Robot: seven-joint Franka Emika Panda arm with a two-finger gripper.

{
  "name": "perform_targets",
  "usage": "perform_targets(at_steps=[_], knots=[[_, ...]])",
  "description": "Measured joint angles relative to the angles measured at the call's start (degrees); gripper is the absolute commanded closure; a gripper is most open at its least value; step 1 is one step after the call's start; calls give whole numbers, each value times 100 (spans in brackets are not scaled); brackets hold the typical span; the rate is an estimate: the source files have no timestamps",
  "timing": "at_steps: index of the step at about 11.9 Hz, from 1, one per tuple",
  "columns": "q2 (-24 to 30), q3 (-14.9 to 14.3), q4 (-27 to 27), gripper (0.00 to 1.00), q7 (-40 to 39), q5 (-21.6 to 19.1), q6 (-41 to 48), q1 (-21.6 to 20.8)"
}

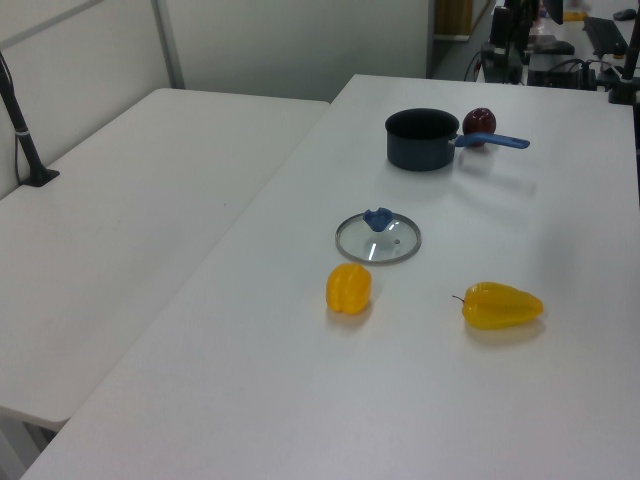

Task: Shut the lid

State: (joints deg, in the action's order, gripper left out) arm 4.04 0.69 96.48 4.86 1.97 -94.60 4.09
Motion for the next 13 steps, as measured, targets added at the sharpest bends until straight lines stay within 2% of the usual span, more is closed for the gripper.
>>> perform_targets(at_steps=[4, 9, 13], knots=[[-62, 1, 21, 0, -4, -27, -72, -29], [-467, 42, 47, 0, 81, -198, -932, -109], [-1096, 69, 61, 0, 693, -207, -1806, -556]])
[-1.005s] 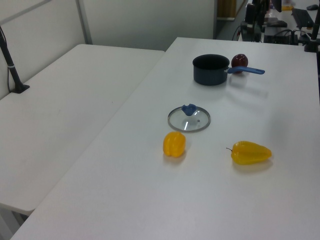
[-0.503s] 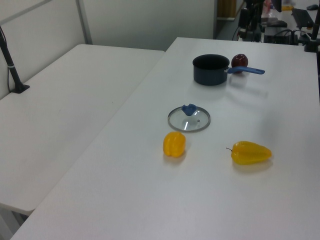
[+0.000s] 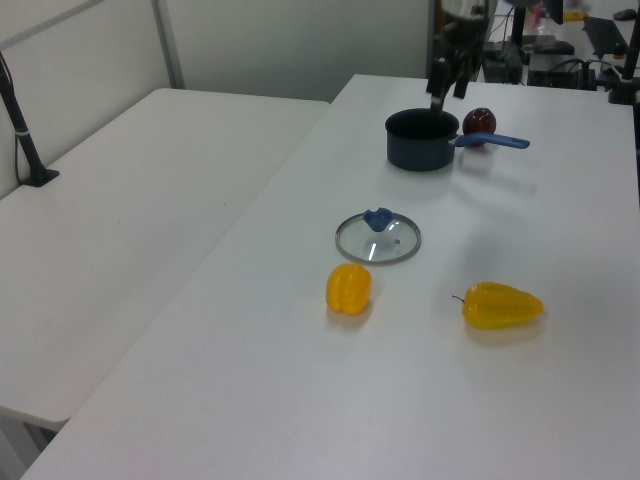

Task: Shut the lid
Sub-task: 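Move the gripper down toward the blue knob of the glass lid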

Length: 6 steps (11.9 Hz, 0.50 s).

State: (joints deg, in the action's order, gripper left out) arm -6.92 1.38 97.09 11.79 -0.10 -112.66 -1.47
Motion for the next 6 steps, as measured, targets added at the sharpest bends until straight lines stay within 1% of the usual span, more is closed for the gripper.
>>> perform_targets(at_steps=[4, 6], knots=[[-841, 2, -61, 0, 469, 60, -798, -393], [-1215, 3, -99, 0, 791, 299, -1158, -544]])
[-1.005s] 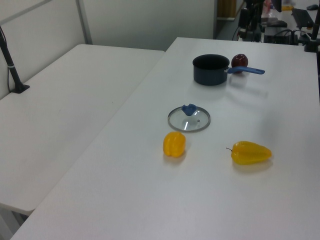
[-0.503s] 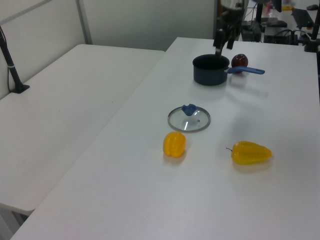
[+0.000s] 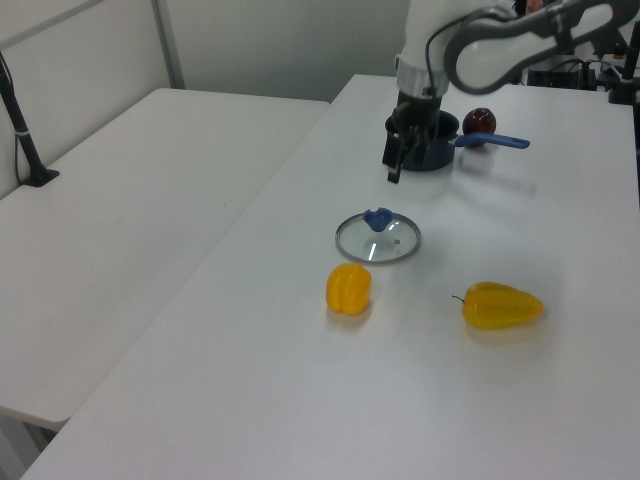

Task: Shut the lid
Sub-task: 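Move the gripper down toward the blue knob of the glass lid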

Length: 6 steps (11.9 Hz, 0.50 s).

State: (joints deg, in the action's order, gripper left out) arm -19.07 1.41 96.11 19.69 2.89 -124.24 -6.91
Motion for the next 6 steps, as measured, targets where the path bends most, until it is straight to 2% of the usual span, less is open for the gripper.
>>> perform_targets(at_steps=[4, 6], knots=[[-651, 1, -22, 0, 690, 647, -656, -265], [-850, 1, -53, 0, 868, 788, -861, -297]])
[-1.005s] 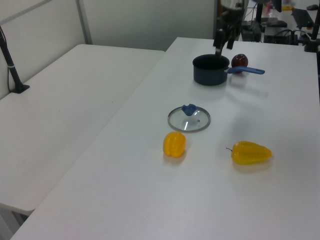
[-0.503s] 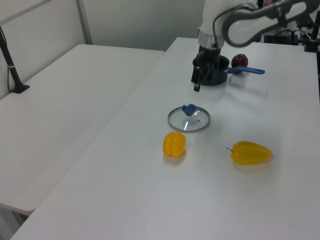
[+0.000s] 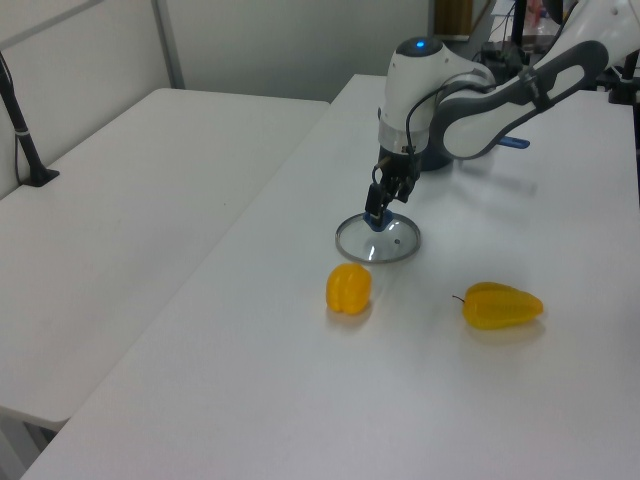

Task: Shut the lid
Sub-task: 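Move the gripper down toward the blue knob of the glass lid, then close the gripper on the blue knob of the glass lid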

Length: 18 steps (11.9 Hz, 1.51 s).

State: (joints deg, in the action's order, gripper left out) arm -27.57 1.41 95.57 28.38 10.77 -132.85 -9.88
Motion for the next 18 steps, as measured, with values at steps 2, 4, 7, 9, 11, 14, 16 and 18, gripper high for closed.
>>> perform_targets(at_steps=[2, 4, 7, 9, 11, 14, 16, 18], knots=[[-80, 0, -52, 0, 38, 25, -106, -7], [-82, 0, -81, 0, 43, 25, -106, -8], [-80, -8, -272, 0, 83, 25, -71, -7], [-79, -13, -387, 0, 157, 25, -31, -5], [-94, -12, -388, 0, 236, 25, -31, -13], [-205, -5, -382, 0, 238, 42, -31, -86], [-269, -5, -382, 7, 247, 106, -31, -124], [-306, -5, -383, 25, 247, 108, -31, -132]])
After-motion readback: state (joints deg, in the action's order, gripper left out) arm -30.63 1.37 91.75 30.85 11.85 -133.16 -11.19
